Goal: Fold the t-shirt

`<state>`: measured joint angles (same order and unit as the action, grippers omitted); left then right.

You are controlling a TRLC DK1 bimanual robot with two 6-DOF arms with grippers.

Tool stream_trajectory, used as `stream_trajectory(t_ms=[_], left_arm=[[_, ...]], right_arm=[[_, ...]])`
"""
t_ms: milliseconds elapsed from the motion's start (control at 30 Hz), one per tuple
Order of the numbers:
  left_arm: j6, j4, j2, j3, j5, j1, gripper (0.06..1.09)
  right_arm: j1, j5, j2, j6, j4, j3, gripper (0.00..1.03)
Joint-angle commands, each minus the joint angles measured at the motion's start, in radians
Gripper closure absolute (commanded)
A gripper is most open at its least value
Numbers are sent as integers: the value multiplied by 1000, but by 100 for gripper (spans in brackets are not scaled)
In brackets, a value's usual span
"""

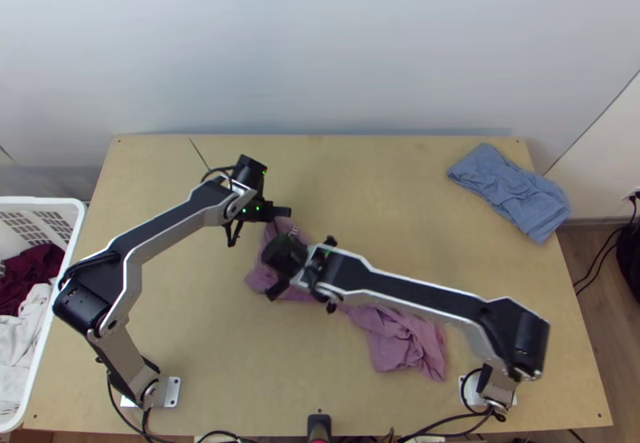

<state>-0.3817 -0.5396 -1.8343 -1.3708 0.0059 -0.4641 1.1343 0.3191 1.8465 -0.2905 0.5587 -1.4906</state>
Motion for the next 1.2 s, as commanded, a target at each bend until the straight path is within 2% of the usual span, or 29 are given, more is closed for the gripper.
stream_trajectory(t_ms=[0,267,567,800,1000,1167], left_arm=[[-11,-53,36,-70,0,42,105],[-45,-140,101,-240,-1,99,105],[-83,-276,109,-619,-3,188,105],[-83,-361,129,-826,-40,200,105],[-52,-299,205,-876,-144,202,105],[-25,-234,285,-893,-234,220,105]], right_arm=[[-100,21,-104,27,115,-119,100],[-235,25,-188,77,211,-257,100],[-366,28,-290,97,282,-413,100],[-432,81,-371,117,291,-462,100],[-432,169,-389,215,285,-616,100],[-354,273,-382,361,218,-705,100]])
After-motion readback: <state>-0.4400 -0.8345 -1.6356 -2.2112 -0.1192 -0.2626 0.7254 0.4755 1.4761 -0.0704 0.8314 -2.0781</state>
